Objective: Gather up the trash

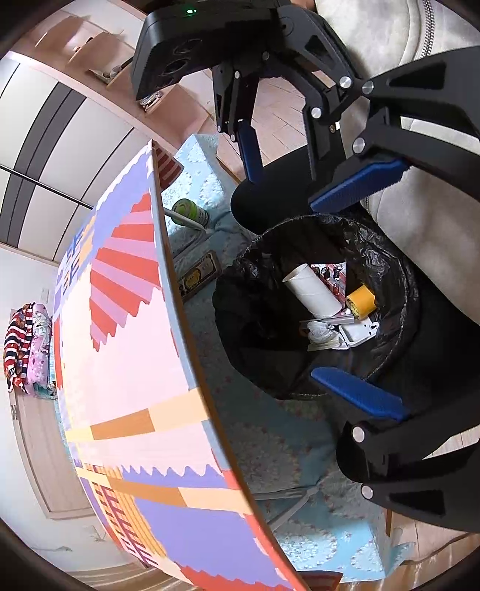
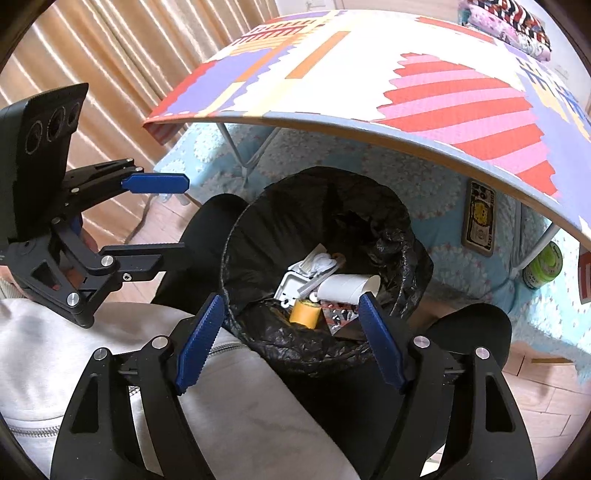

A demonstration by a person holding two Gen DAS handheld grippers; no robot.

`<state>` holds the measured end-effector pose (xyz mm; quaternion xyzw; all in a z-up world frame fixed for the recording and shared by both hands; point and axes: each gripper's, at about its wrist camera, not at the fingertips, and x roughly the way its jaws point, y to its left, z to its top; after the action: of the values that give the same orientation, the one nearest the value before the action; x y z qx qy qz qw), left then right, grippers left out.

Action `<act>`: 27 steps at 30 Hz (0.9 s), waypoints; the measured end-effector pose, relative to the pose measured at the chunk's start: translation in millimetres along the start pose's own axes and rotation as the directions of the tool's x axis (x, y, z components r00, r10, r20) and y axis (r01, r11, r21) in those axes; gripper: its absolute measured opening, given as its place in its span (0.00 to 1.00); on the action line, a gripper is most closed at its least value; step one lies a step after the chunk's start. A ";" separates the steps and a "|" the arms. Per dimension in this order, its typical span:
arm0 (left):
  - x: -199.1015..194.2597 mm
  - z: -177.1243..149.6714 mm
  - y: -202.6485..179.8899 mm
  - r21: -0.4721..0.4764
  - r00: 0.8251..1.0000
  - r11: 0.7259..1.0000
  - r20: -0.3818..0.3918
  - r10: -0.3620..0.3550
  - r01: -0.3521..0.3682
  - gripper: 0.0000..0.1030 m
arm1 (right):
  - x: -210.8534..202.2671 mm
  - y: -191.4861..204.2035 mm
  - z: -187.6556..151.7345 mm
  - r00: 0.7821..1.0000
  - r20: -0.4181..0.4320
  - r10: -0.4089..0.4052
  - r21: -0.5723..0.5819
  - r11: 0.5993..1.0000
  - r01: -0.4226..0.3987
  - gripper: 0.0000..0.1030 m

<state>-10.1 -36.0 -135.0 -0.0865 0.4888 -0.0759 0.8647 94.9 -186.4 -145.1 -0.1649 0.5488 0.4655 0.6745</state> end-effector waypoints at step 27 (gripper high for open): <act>-4.3 -0.2 -2.3 -0.021 1.000 1.000 0.012 0.000 0.000 0.80 | -7.5 8.0 2.6 1.000 0.003 0.007 -0.013 1.000 -0.006 0.73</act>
<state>-12.6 -37.4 -131.0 -0.0961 0.4844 -0.0702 0.8667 90.3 -183.8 -135.2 -0.1666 0.5451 0.4715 0.6729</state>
